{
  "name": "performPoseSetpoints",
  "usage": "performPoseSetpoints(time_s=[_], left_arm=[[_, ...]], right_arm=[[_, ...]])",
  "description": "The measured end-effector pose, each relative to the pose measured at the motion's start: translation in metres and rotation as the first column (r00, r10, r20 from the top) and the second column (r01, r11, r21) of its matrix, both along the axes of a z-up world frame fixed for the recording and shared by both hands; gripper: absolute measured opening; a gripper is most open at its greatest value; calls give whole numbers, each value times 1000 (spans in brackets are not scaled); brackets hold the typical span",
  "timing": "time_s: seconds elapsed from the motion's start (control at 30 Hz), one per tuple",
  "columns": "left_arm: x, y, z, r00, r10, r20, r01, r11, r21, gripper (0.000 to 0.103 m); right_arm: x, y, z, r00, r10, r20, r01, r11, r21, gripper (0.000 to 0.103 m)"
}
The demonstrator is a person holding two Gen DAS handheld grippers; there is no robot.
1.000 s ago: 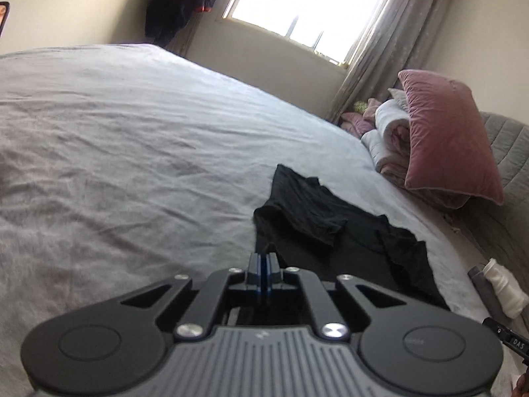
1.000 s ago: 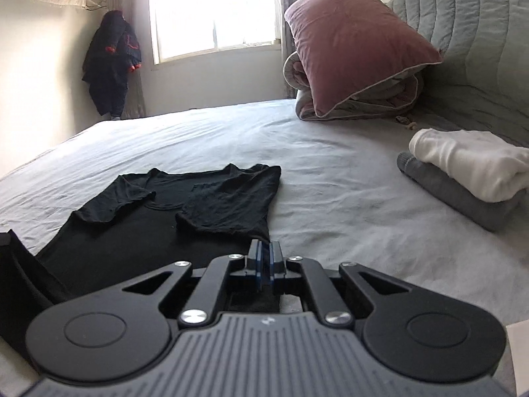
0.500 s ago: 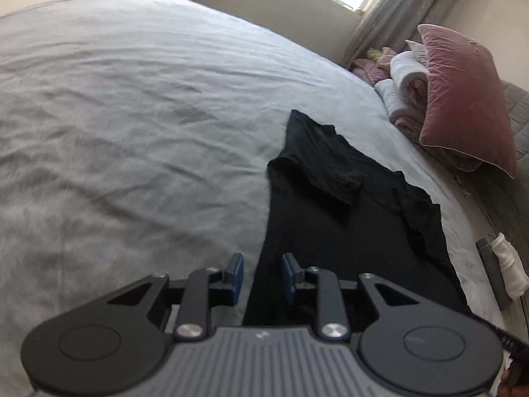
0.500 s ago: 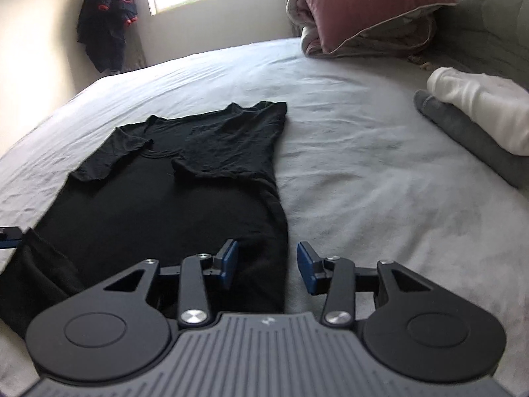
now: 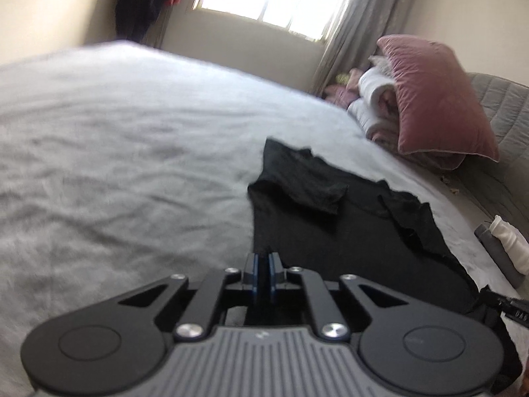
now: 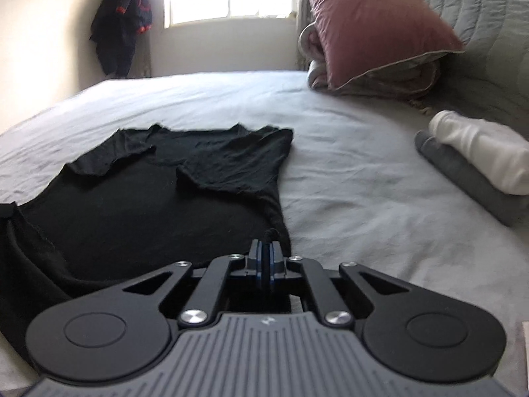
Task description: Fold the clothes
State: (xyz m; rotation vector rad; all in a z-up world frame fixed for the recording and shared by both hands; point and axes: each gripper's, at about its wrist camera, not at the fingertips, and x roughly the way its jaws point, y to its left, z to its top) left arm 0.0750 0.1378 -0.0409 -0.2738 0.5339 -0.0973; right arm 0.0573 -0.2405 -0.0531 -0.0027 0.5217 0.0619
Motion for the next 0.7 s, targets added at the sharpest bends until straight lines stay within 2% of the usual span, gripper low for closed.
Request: performPoseSetpoints(time_s=[0.07,0.17,0.27,0.33,0.4,0.47,0.53,0.7], left_arm=[[-8,0,5,999,8,44,-9,1000,20,3],[-17,5,9,996,25,88,-26,1000,9,3],[-19,7,12,994,36,102,-36,999,4,3],[-16,9,10,997,27,70,-26,1000,-17,4],[-11,9,9,999,10,40,-9,999,-37,5],[-6,7,9,1000,-7,26,7,999,-32,11],[-1,5,9,1000,-25,11,25,999,-25,30],[7,-11,1,997,-63,-39,65,995,76,32]], right_arm=[[-6,-3,3,999,-19,33,19,1000,10,4],[-14,-6,8,996,-35,81,34,999,7,4],[-19,-8,13,991,-53,125,52,999,8,4],[-21,-9,16,987,-64,145,63,998,11,4],[-18,-9,16,989,-71,127,70,997,11,4],[-13,-9,13,993,-73,95,72,997,12,4],[-9,-7,9,995,-69,68,69,998,7,4],[-3,-4,0,999,-51,18,51,999,-4,4]])
